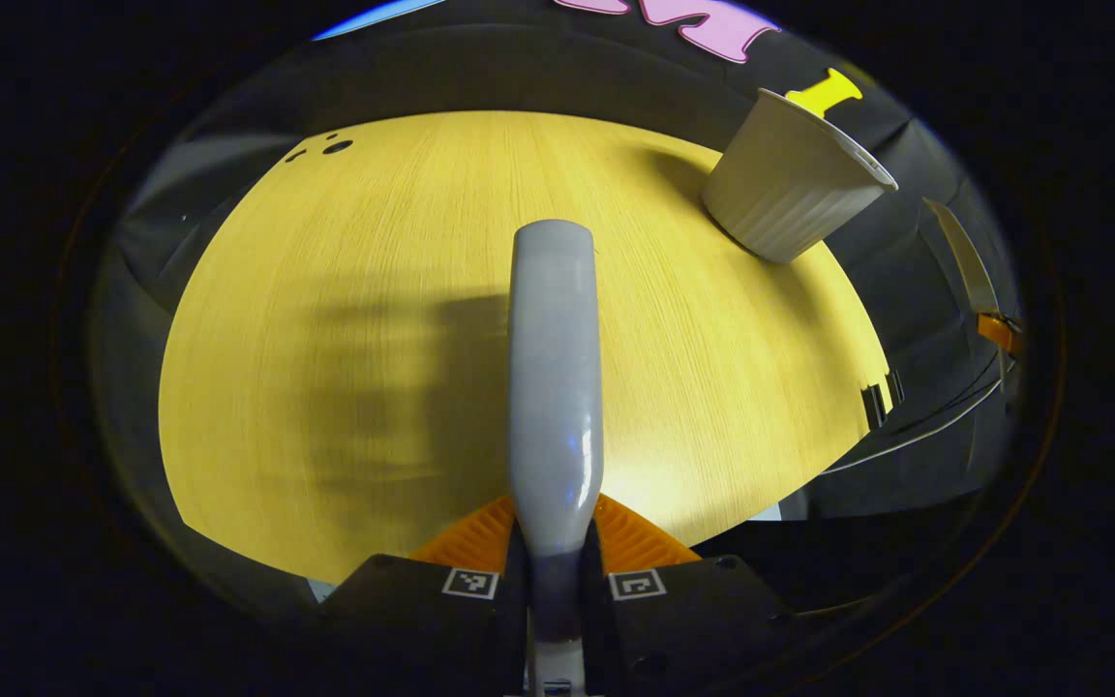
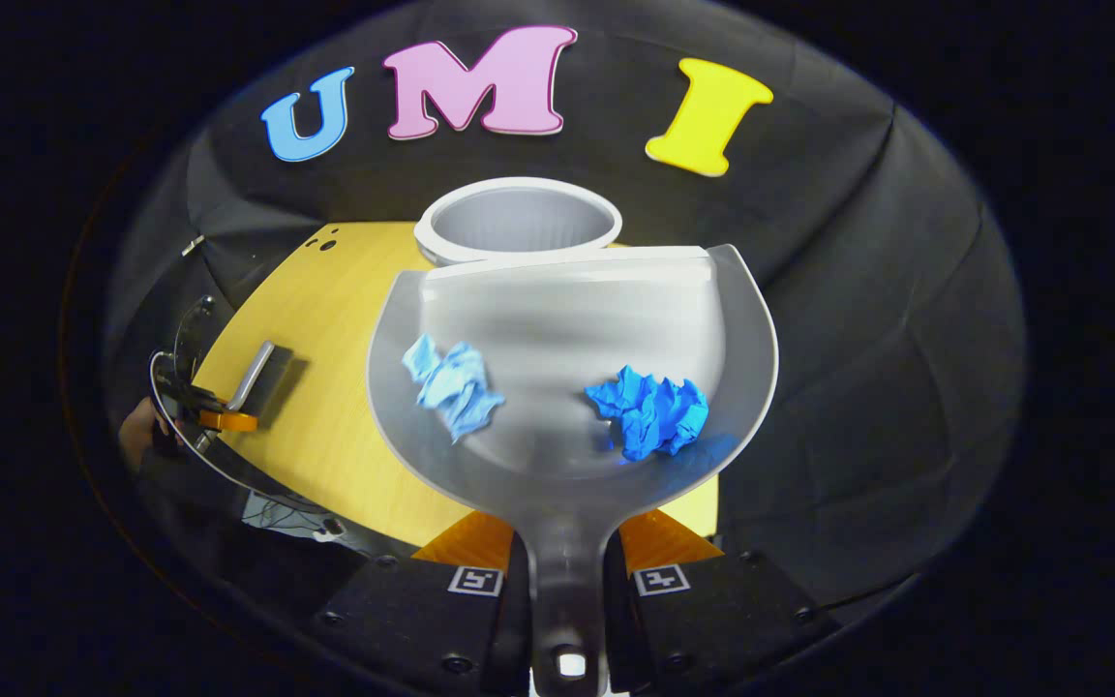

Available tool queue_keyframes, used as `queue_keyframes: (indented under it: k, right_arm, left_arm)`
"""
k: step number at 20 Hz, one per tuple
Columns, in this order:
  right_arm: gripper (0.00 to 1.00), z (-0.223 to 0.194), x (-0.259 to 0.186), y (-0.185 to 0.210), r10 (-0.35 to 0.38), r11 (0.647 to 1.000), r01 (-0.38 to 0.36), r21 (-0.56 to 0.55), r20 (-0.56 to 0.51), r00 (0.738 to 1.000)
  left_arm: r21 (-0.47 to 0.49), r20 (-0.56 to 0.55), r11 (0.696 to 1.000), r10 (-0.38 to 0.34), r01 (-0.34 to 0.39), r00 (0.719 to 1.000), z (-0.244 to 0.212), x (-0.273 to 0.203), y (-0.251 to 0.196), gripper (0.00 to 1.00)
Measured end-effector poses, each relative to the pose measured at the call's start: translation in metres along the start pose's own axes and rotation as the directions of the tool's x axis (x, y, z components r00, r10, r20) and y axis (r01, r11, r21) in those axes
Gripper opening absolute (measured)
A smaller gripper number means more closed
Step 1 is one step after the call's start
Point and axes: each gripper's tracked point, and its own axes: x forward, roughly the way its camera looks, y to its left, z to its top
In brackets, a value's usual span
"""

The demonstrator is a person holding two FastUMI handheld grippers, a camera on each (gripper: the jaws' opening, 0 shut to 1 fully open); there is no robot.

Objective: Pick up the small broom and dustpan from the desktop, sweep the trash into the dustpan with the broom, and then empty the trash into the garbage bin.

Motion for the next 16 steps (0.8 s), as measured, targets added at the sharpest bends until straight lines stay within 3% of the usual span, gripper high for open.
queue_keyframes:
  k: [3, 4, 8, 10, 16]
  right_arm:
    - [0.34, 0.031, -0.002, -0.019, -0.017, 1.0, 0.017, 0.001, 0.015, 1.0]
    - [0.34, 0.039, 0.002, -0.02, -0.016, 1.0, 0.016, 0.002, 0.018, 1.0]
    - [0.34, 0.072, 0.025, -0.034, -0.055, 0.994, 0.059, -0.096, 0.039, 0.998]
    - [0.34, 0.088, 0.04, -0.038, -0.058, 0.993, 0.062, -0.099, 0.045, 0.997]
    - [0.34, 0.137, 0.088, -0.066, -0.163, 0.955, 0.174, -0.239, 0.064, 0.984]
  left_arm:
    - [-0.014, -0.027, 1.0, 0.012, -0.013, 1.0, -0.02, 0.007, 0.003, 0.31]
    - [-0.012, -0.031, 1.0, 0.018, -0.018, 0.999, -0.024, 0.008, 0.003, 0.27]
    - [-0.04, -0.025, 0.999, 0.022, -0.023, 0.999, -0.04, 0.007, 0.001, 0.24]
    - [-0.06, -0.018, 0.998, 0.035, -0.036, 0.999, -0.045, 0.004, 0.003, 0.31]
    - [-0.103, 0.001, 0.993, 0.059, -0.059, 0.998, -0.052, -0.003, 0.004, 0.27]
